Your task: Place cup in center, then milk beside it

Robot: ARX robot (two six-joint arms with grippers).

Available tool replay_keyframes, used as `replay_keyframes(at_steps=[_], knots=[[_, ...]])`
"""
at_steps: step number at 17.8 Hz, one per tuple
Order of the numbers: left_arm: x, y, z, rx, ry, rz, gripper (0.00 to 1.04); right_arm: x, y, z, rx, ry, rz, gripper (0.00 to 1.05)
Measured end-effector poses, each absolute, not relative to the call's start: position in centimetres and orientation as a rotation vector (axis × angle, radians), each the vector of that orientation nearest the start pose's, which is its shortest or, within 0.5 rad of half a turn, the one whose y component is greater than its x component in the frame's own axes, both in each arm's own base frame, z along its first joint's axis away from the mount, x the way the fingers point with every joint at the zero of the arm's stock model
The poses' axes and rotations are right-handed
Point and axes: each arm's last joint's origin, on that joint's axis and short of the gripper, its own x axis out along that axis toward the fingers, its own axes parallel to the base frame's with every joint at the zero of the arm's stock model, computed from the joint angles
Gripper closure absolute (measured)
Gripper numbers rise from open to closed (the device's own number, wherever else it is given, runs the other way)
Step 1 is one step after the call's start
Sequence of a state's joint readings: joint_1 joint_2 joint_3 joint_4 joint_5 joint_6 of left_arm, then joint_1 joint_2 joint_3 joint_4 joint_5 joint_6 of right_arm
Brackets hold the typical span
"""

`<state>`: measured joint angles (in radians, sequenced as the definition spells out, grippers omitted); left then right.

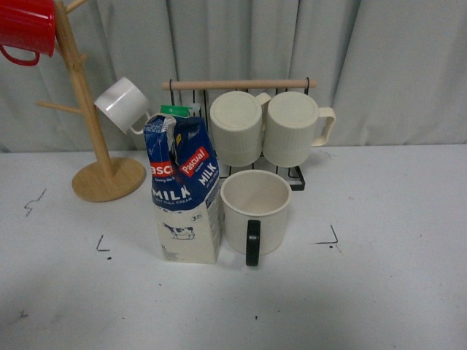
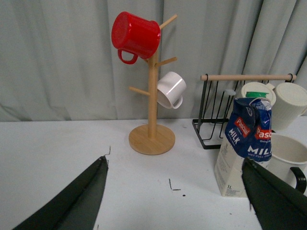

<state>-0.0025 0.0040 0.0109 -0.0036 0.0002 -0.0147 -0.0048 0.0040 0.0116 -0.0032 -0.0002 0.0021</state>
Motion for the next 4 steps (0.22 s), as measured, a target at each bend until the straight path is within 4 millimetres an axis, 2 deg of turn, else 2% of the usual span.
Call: replay_keyframes(at_steps=[4], knots=[[9.73,-0.02,16.66,-0.014,-0.003,-0.003,0.05,9.72,-0.05,16.68,0.002,-0.004,-0.005,0.06]])
